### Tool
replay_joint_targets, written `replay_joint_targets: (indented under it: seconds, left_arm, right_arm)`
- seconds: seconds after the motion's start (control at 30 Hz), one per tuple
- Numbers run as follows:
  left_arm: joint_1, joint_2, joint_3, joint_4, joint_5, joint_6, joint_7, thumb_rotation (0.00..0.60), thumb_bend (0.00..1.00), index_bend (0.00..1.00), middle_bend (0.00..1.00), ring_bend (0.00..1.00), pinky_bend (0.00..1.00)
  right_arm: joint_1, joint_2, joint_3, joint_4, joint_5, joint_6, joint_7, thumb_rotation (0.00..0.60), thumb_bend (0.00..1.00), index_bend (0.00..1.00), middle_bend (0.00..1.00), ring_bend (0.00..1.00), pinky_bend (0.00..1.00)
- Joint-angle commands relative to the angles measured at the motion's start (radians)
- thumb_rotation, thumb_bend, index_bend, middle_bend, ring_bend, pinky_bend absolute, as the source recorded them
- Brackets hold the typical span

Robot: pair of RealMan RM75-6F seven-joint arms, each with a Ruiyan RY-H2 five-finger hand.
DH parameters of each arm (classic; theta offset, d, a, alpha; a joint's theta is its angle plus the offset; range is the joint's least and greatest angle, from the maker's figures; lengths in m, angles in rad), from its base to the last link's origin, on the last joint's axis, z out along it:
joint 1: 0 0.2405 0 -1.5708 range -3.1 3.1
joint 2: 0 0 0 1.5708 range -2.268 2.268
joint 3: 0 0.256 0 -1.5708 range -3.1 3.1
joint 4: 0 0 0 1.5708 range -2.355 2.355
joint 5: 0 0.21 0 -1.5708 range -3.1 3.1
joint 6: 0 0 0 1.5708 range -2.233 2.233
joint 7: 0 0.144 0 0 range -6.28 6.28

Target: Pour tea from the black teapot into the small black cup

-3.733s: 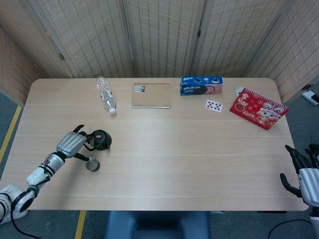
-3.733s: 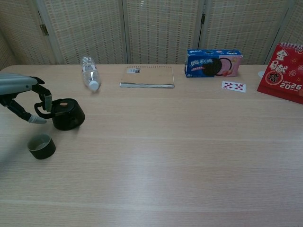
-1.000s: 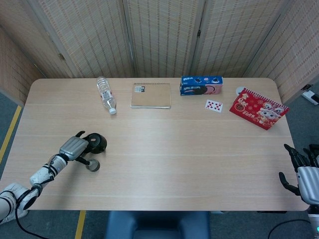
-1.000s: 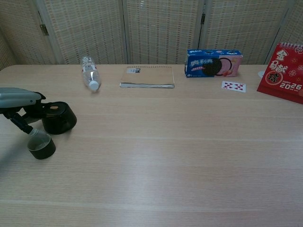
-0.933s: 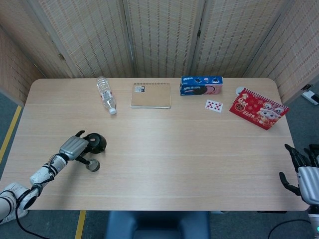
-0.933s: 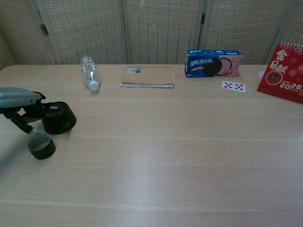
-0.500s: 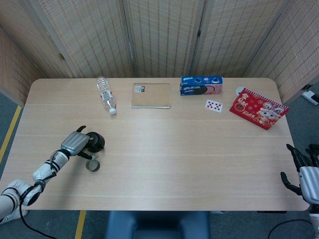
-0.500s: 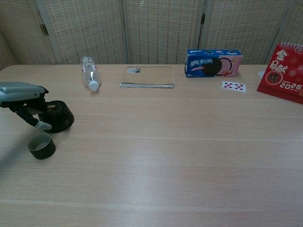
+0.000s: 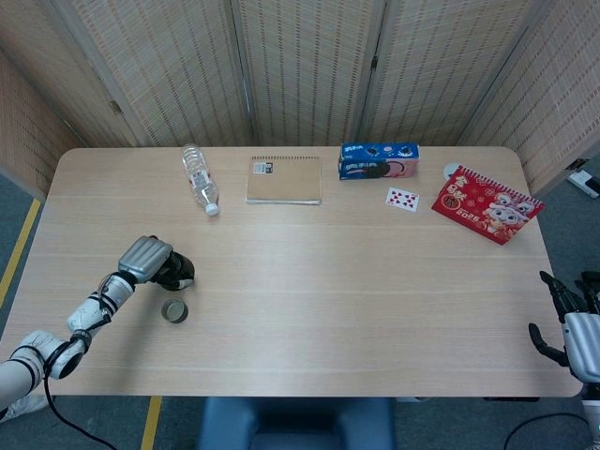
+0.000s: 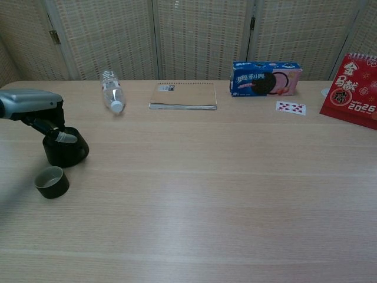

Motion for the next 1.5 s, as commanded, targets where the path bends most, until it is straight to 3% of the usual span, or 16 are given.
replay_joint_targets:
  seconds: [0.03, 0.43, 0.83, 1.23, 1.5]
  left_arm:
    - [0.0, -0.003, -0.004, 0.006, -0.002, 0.005, 0.001, 0.231, 0.21, 1.0, 1.0, 0.94, 0.47]
    - [0.007, -0.003, -0.032, 0.005, -0.051, 0.009, 0.037, 0.226, 0.22, 1.0, 1.0, 0.94, 0.53]
    - [0.04, -0.008, -0.078, -0.016, -0.113, 0.074, 0.115, 0.224, 0.41, 1.0, 1.0, 0.95, 0.54]
    - [0.055, 0.02, -0.077, -0.045, -0.1, 0.107, 0.126, 0.224, 0.61, 1.0, 1.0, 0.95, 0.56]
    - [0.072, 0.056, -0.07, -0.087, -0.078, 0.143, 0.128, 0.225, 0.65, 1.0, 1.0, 0.95, 0.57]
  right_arm:
    - [0.0, -0.001, 0.0, 0.002, 0.0, 0.0, 0.002, 0.6, 0.43, 0.06, 0.19, 0.25, 0.08]
    - [-0.002, -0.002, 0.002, 0.006, 0.0, 0.005, 0.006, 0.6, 0.43, 0.06, 0.19, 0.25, 0.08]
    - [-0.008, 0.013, 0.013, 0.001, -0.006, 0.032, 0.014, 0.6, 0.43, 0.06, 0.19, 0.25, 0.08]
    - [-0.01, 0.016, 0.013, -0.005, -0.021, 0.048, 0.014, 0.6, 0.43, 0.06, 0.19, 0.25, 0.08]
    - [-0.004, 0.025, 0.013, -0.018, -0.041, 0.054, 0.018, 0.6, 0.43, 0.06, 0.19, 0.25, 0.08]
